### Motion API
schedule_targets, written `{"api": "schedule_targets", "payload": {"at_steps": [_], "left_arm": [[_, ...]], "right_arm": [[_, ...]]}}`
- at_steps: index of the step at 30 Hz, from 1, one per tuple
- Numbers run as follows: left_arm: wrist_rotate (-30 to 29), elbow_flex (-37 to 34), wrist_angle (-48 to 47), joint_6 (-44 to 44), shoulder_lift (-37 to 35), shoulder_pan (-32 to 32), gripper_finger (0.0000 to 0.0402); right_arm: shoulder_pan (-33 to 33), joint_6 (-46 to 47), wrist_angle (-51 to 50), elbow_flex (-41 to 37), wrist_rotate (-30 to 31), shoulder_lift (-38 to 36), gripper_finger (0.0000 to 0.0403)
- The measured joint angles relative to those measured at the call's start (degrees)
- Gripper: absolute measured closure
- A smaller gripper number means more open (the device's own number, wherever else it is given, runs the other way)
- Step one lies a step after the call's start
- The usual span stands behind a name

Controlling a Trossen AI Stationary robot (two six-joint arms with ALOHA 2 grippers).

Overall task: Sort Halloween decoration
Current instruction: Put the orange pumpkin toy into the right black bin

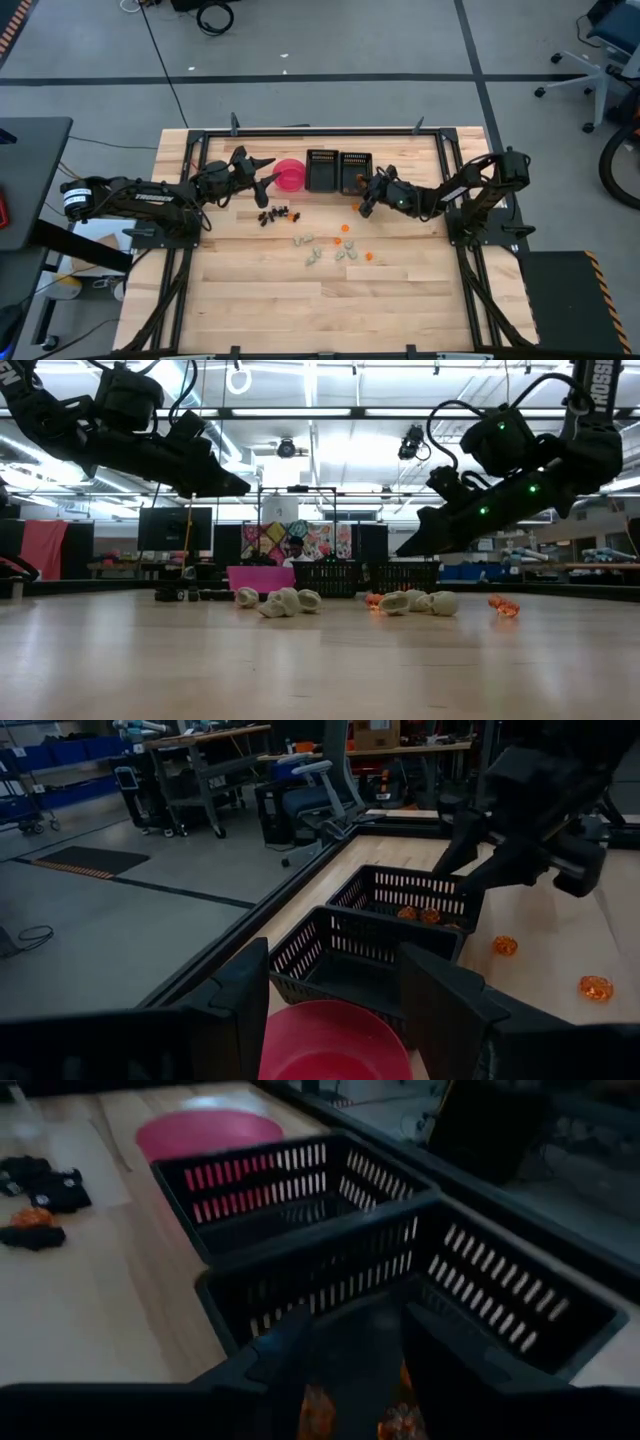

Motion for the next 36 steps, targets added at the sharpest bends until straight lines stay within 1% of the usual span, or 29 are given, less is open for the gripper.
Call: {"api": "schedule_targets", "payload": {"at_steps": [3,4,6,7,9,15,20,23,31,34,36], "left_arm": [[0.00,0.00,-0.02,0.00,0.00,0.00,0.0212],[0.00,0.00,-0.04,0.00,0.00,-0.01,0.0212],[0.00,0.00,-0.25,0.00,0.00,0.00,0.0212],[0.00,0.00,-0.28,0.00,0.00,0.00,0.0212],[0.00,0.00,-0.26,-0.01,0.00,-0.01,0.0212],[0.00,0.00,-0.28,-0.04,0.00,-0.02,0.0212],[0.00,0.00,-0.28,-0.04,0.00,0.00,0.0212],[0.00,0.00,-0.28,-0.04,0.00,0.00,0.0212],[0.00,0.00,-0.31,-0.08,0.00,0.02,0.0212],[0.01,0.00,-0.29,-0.11,0.01,0.00,0.0212],[0.00,0.00,-0.31,-0.31,0.01,0.00,0.0212]], "right_arm": [[2.24,-4.86,3.27,0.00,-1.39,-0.01,0.0239],[3.27,-7.21,4.30,0.00,-3.14,-0.01,0.0239],[5.35,-11.39,5.58,0.00,-8.86,-0.03,0.0239],[6.25,-12.15,5.71,0.01,-10.97,-0.03,0.0239],[7.43,-10.85,4.82,0.02,-12.03,-0.03,0.0239],[9.44,-1.23,-1.27,0.02,-11.26,0.27,0.0238],[13.31,3.17,-2.75,0.00,-5.58,0.27,0.0233],[15.62,5.02,-4.43,0.00,-0.38,0.27,0.0230],[19.07,11.89,-10.61,-0.02,8.71,0.29,0.0218],[19.74,13.21,-11.75,-0.02,10.98,0.32,0.0212],[19.81,14.65,-11.83,-0.02,11.11,1.41,0.0206]]}}
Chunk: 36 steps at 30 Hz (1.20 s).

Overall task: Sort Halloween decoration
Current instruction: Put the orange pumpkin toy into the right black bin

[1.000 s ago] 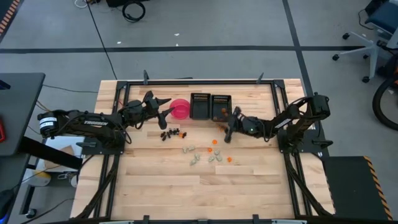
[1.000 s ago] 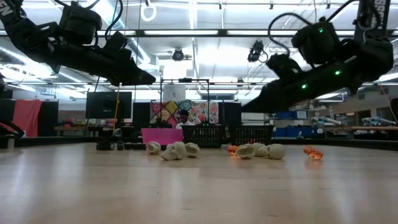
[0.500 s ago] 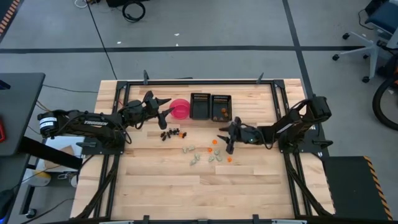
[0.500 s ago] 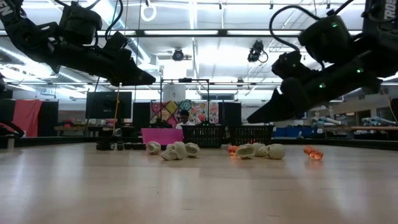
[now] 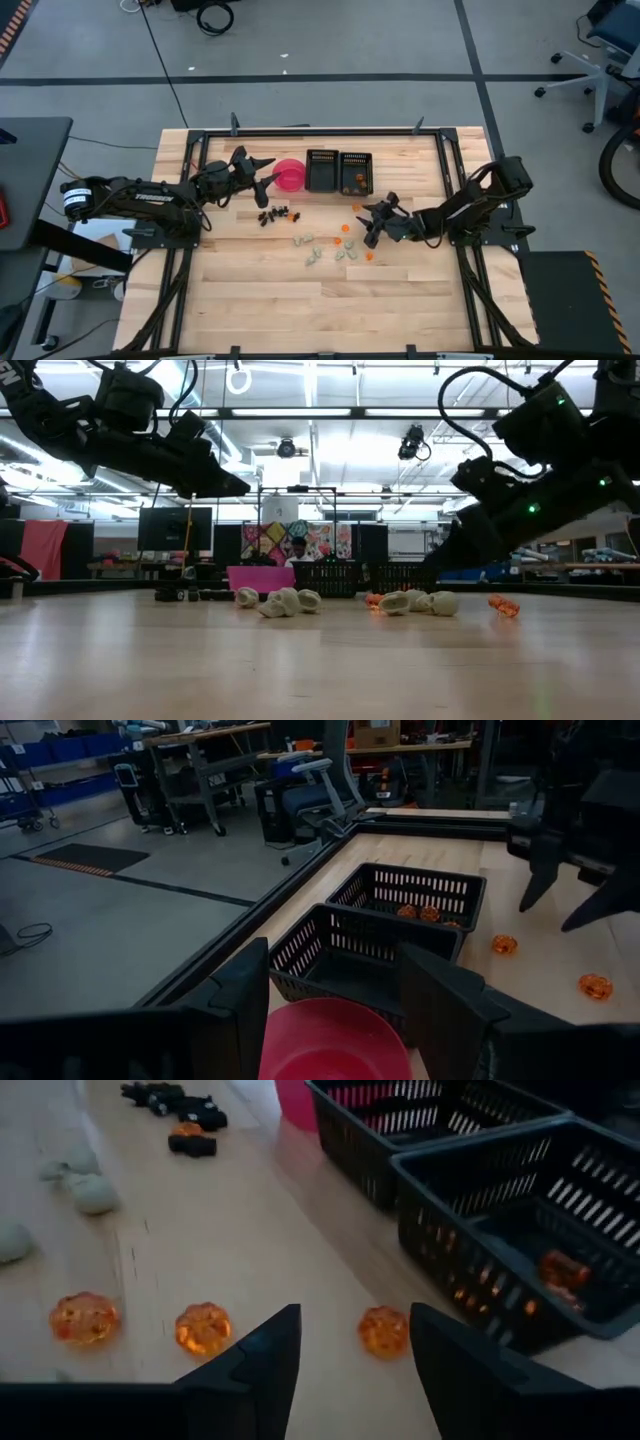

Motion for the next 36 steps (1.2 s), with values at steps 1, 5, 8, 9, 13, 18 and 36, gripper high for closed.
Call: {"api": "schedule_targets", "payload": {"at_steps": [1,5,8,9,13,18,36], "left_arm": [[0.00,0.00,0.00,0.00,0.01,0.00,0.0212],[0.00,0.00,-0.02,-0.13,-0.01,0.00,0.0212],[0.01,0.00,-0.02,-0.13,0.00,-0.01,0.0212],[0.00,0.00,-0.02,-0.13,-0.01,-0.07,0.0212],[0.00,0.00,-0.02,-0.13,0.01,-0.09,0.0212],[0.00,0.00,-0.02,-0.11,0.00,-0.09,0.0212],[0.00,0.00,0.35,-0.09,-0.01,-0.09,0.0212]], "right_arm": [[0.00,1.06,-0.09,-0.01,0.01,1.01,0.0203],[0.30,3.07,4.83,-0.09,0.24,7.33,0.0187],[1.05,1.68,11.67,0.02,3.93,11.43,0.0180],[1.16,1.33,13.09,-0.02,4.97,12.44,0.0178],[0.91,1.04,16.21,-0.02,5.55,15.01,0.0178],[-0.80,0.51,19.05,0.00,3.69,15.73,0.0178],[-8.15,-1.02,19.11,1.16,-6.44,15.76,0.0184]]}}
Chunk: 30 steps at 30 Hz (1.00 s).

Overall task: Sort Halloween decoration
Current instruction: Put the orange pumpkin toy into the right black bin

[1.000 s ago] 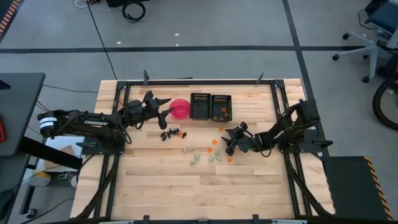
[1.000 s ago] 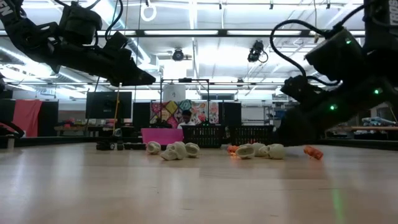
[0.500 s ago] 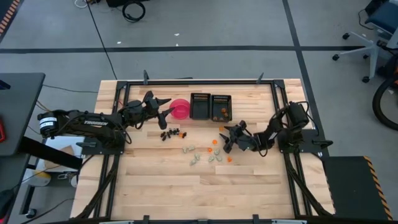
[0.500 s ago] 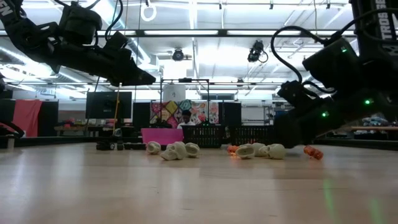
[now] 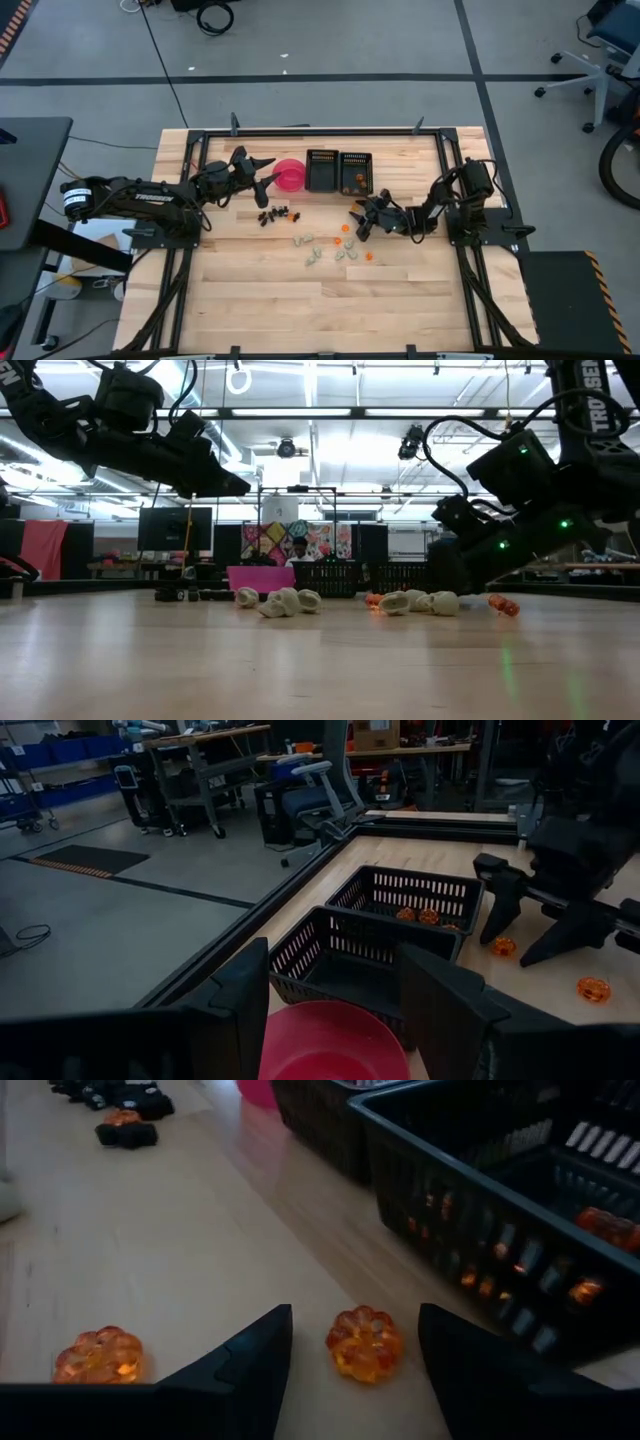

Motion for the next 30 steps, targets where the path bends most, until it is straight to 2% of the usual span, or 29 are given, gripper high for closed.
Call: {"api": "schedule_targets", "payload": {"at_steps": [16,27,30], "left_arm": [[0.01,0.00,-0.02,0.04,0.01,0.00,0.0212],[0.00,0.00,-0.02,0.07,0.01,0.00,0.0212],[0.00,0.00,-0.02,0.07,0.02,0.00,0.0212]], "right_arm": [[-0.88,-0.04,-1.57,0.45,-4.36,-0.15,0.0286],[-0.74,-3.86,2.15,0.40,-13.94,-0.32,0.0285],[-0.42,-6.13,2.94,0.40,-14.36,-2.04,0.0284]]}}
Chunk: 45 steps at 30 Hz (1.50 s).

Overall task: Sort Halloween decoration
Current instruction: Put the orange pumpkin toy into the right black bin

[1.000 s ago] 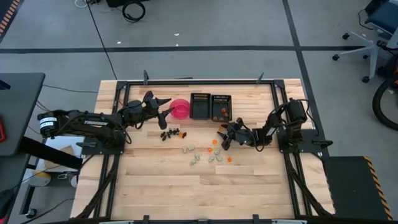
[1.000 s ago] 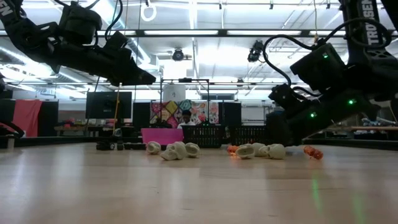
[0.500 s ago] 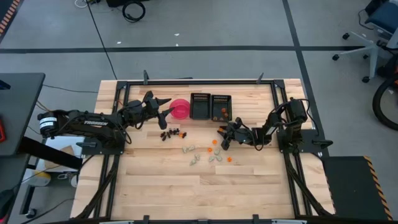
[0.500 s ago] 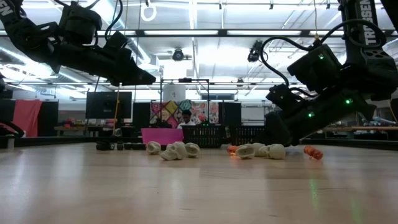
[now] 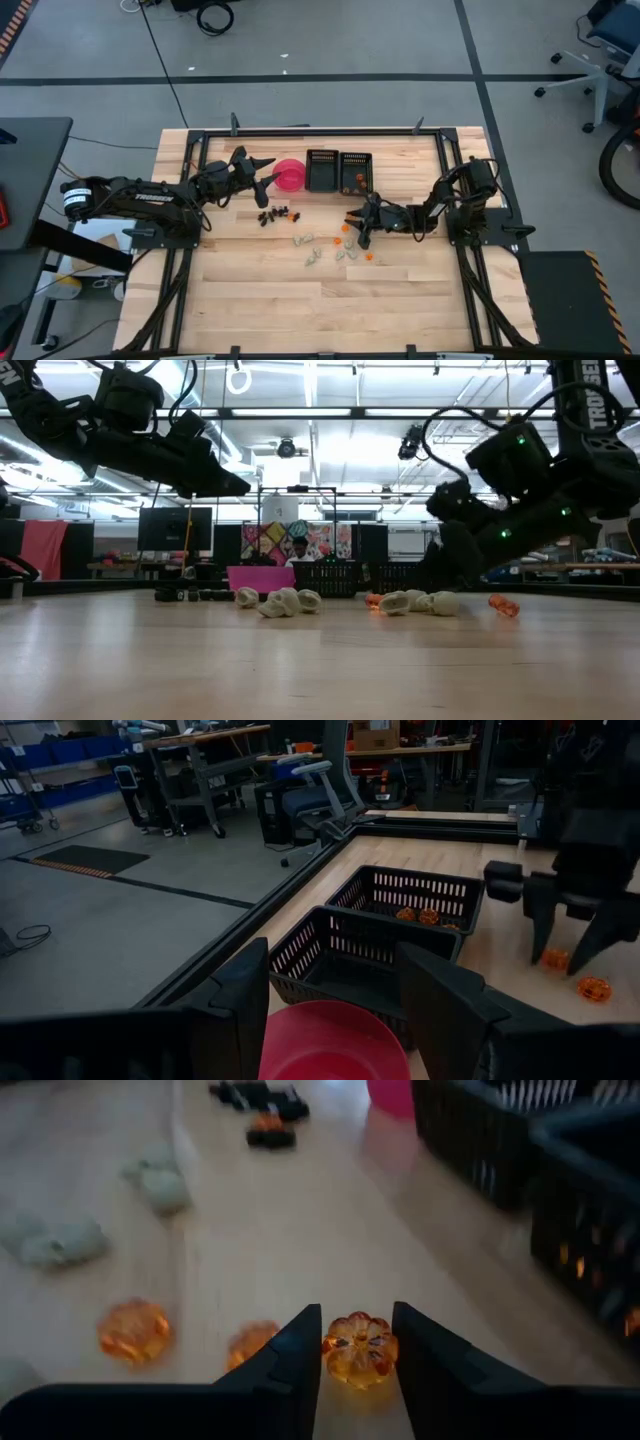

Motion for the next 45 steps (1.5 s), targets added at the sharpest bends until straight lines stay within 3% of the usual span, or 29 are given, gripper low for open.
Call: {"api": "schedule_targets", "payload": {"at_steps": [5,13,17,26,34,45], "left_arm": [[0.02,0.00,0.00,0.04,-0.02,0.00,0.0212],[0.01,0.00,0.00,0.07,-0.02,0.01,0.0212],[0.02,0.00,0.00,0.05,-0.02,0.01,0.0212],[0.00,0.00,0.10,0.06,-0.02,0.02,0.0212],[0.02,0.00,0.11,0.04,-0.02,0.02,0.0212],[0.00,0.00,0.09,0.04,-0.02,0.02,0.0212]], "right_arm": [[1.72,-6.07,0.09,0.00,4.23,-4.68,0.0284],[4.33,-15.73,-0.23,0.00,23.84,-10.95,0.0284],[2.31,-15.11,-1.17,0.00,27.95,-11.30,0.0284],[-4.22,-6.28,-5.59,0.00,24.65,-11.28,0.0284],[-9.22,1.34,-11.27,0.00,17.04,-11.26,0.0284],[-10.05,0.90,-11.47,0.11,15.67,-11.25,0.0264]]}}
